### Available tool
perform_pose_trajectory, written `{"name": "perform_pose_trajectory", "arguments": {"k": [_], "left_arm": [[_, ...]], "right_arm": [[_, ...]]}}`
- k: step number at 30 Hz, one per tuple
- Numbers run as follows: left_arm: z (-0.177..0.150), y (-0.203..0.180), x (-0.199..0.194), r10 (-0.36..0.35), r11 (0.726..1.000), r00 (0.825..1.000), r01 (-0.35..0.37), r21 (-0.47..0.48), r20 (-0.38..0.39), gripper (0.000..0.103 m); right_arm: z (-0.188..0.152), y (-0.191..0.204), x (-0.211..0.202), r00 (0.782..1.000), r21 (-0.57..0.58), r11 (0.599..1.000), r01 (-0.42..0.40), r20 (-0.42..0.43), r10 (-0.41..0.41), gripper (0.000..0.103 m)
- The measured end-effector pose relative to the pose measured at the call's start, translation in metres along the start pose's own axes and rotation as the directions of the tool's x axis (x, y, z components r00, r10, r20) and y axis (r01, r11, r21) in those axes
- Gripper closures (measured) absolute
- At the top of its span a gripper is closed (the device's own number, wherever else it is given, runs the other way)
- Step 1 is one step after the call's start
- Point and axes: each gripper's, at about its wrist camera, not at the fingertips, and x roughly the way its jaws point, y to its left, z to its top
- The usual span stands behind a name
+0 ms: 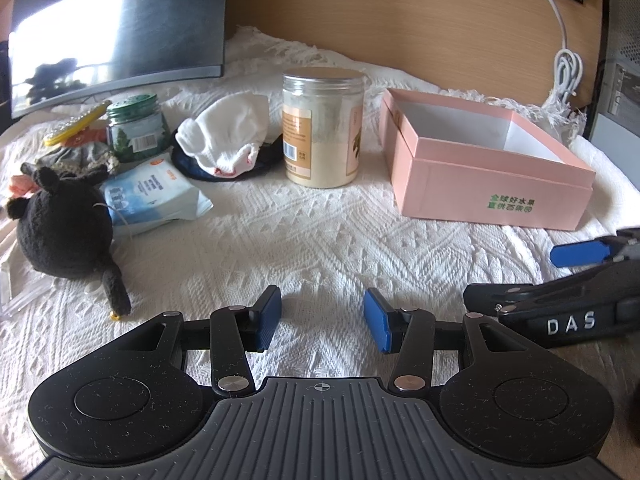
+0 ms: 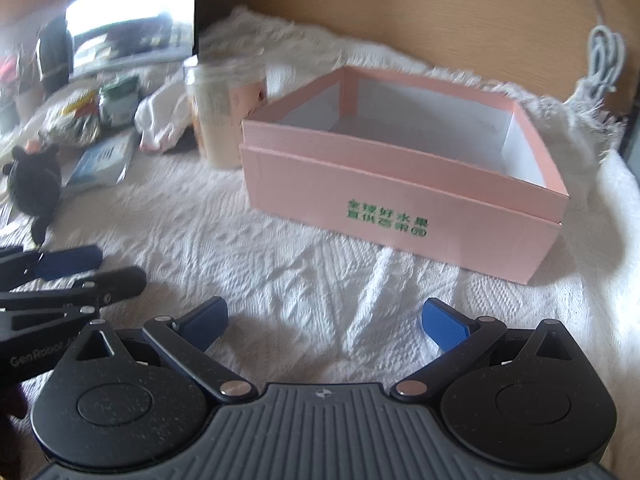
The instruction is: Organize soft objects
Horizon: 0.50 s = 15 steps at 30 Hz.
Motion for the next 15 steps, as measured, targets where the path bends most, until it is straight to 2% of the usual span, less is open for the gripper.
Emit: {"name": "perform_pose_trajectory", "arguments": {"k": [3, 6, 7, 8, 10, 11, 12, 15], "left_arm": [[0.003, 0.008, -0.001, -0.052, 0.998, 0.998, 0.052, 0.025, -0.027, 0.053], [0.01, 0.024, -0.003, -0.14, 0.99, 0.988, 0.138, -0.029, -0.072, 0.059], [0.014, 0.035, -0.002, -0.208, 0.976, 0.973, 0.199, -0.087, -0.099, 0.063], [0.019, 0.047, -0.002, -0.29, 0.95, 0.949, 0.271, -0.155, -0.122, 0.066], [0.027, 0.064, -0.007, -0.372, 0.915, 0.923, 0.345, -0.212, -0.103, 0.065], [0.032, 0.072, -0.014, -0.371, 0.913, 0.925, 0.349, -0.21, -0.076, 0.065], [0.038, 0.083, -0.024, -0.352, 0.92, 0.935, 0.339, -0.196, -0.036, 0.065], [0.06, 0.134, -0.047, -0.246, 0.949, 0.966, 0.257, -0.184, 0.078, 0.061]], "right_arm": [[0.011, -0.001, 0.003, 0.997, -0.017, 1.0, -0.006, -0.076, 0.005, 0.0], [0.016, 0.0, 0.006, 0.992, -0.016, 1.0, -0.006, -0.123, 0.004, 0.0], [0.017, 0.001, 0.007, 0.991, -0.009, 1.0, -0.003, -0.134, 0.002, 0.0], [0.018, 0.003, 0.007, 0.99, 0.002, 1.0, 0.012, -0.143, -0.012, 0.0], [0.02, 0.009, 0.008, 0.987, 0.012, 0.999, 0.03, -0.159, -0.028, 0.0], [0.022, 0.011, 0.01, 0.986, 0.012, 0.999, 0.033, -0.161, -0.03, 0.0], [0.024, 0.012, 0.011, 0.986, 0.01, 1.0, 0.03, -0.164, -0.028, 0.0], [0.04, 0.026, 0.016, 0.982, -0.011, 0.999, 0.047, -0.184, -0.048, 0.002]]}}
